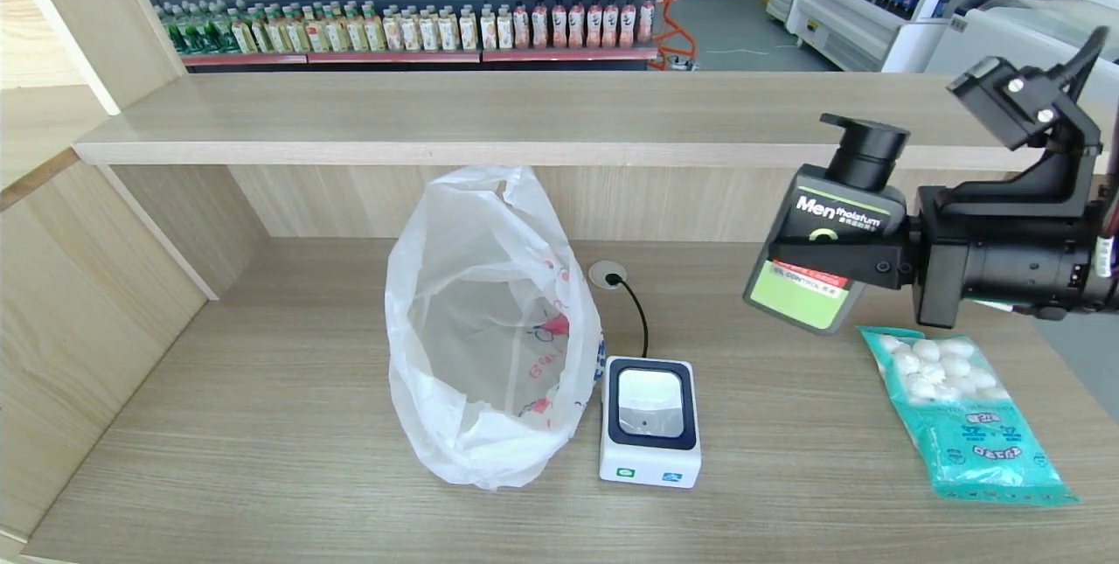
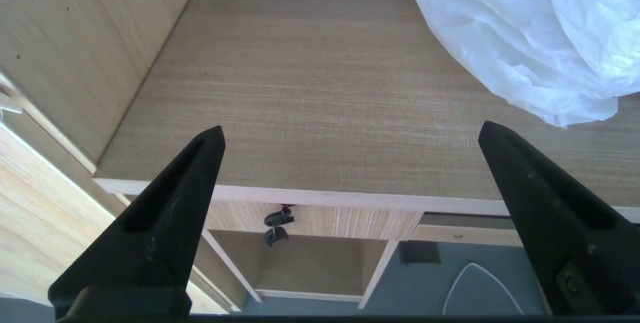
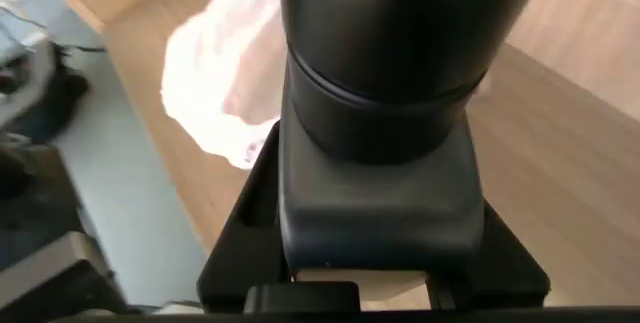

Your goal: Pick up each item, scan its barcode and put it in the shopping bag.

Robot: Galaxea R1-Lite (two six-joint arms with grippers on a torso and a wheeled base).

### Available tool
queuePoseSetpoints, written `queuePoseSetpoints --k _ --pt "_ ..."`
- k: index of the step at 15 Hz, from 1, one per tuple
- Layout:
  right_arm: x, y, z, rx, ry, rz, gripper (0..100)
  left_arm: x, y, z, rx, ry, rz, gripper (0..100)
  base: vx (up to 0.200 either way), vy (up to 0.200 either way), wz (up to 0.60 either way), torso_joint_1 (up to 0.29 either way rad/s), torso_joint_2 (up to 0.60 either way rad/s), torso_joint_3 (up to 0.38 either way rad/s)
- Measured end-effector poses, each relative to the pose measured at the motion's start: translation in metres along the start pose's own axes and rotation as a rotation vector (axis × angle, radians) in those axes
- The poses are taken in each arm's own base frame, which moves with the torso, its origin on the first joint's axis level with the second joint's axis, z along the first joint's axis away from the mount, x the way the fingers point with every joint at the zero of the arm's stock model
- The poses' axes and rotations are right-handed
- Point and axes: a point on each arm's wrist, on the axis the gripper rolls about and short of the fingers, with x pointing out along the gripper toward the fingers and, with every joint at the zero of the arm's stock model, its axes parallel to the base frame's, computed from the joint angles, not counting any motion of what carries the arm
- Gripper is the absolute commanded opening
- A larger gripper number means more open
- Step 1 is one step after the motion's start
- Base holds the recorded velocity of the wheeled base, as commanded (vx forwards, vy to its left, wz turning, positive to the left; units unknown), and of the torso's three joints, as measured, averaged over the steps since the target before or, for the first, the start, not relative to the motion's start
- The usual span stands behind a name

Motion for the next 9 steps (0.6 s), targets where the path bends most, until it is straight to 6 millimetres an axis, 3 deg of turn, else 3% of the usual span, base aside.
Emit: queuePoseSetpoints --k 2,6,9 --pt "-0.019 0.002 0.009 -0.066 0.043 -0.121 0 0.0 0.0 0.0 0.0 0.0 0.0 100 0.0 0.0 0.0 0.0 0.0 0.0" --pt "-0.059 0.01 0.014 0.0 0.184 -0.259 0 0.0 0.0 0.0 0.0 0.0 0.0 100 0.0 0.0 0.0 0.0 0.0 0.0" --pt "-0.074 0.009 0.021 -0.077 0.179 -0.406 0 0.0 0.0 0.0 0.0 0.0 0.0 100 0.0 0.0 0.0 0.0 0.0 0.0"
